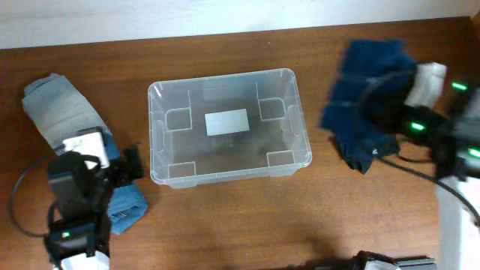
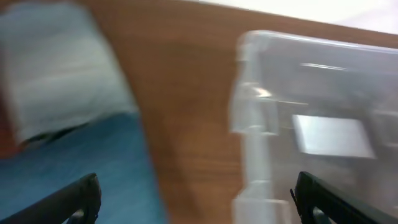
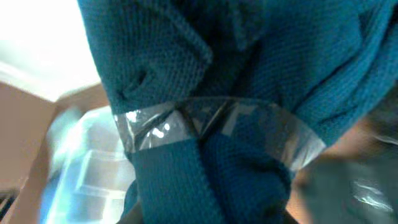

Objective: Pack container

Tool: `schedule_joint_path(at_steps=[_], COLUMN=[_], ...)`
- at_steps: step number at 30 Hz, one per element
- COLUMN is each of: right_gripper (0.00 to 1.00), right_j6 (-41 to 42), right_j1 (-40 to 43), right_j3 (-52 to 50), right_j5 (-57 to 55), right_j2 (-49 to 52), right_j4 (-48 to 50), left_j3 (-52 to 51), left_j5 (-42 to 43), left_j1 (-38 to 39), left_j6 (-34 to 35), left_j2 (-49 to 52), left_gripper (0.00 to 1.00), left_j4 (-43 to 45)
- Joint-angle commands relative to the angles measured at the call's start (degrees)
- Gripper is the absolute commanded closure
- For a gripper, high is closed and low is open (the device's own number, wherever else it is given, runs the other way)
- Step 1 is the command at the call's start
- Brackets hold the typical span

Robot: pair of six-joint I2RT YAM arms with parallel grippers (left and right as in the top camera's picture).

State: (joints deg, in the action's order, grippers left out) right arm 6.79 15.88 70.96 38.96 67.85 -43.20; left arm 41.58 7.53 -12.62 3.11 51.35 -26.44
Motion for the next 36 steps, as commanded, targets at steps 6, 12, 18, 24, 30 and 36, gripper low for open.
schedule_joint_path(at_steps=[6,12,18,24,30,36], right_gripper=[0.74,0.74,0.74,0.43,0.02,0.02], right_j6=[15.5,31.8,40.0,39.5,26.4,11.0], right_j1=[-33.1,-45.6,-52.3,-52.9,-51.3,-46.2], right_j3=[2.0,2.0,2.0,2.0,4.5,19.1], right_j5=[-15.2,-17.2,-18.9,-18.4,-19.4,-37.3], right_j2=[13.6,28.1,37.7,43.4,39.6,27.7], right_j4=[18.6,32.5,37.1,37.6,31.6,6.4], left_j3=[3.6,3.6,3.6,3.6,3.6,3.6], left_j5=[-0.9,-1.5,-1.5,-1.4,-1.3,-1.3], left_j1=[-12.2,-12.2,-12.2,-12.2,-12.2,-12.2], left_j6=[1.1,-0.4,-0.4,-0.3,-0.3,-0.3], left_j2=[2.6,9.1,10.1,10.1,10.1,10.1], left_gripper=[0.01,0.01,0.01,0.01,0.01,0.01], left_j4=[-3.6,-4.9,-4.8,-4.9,-4.9,-4.6])
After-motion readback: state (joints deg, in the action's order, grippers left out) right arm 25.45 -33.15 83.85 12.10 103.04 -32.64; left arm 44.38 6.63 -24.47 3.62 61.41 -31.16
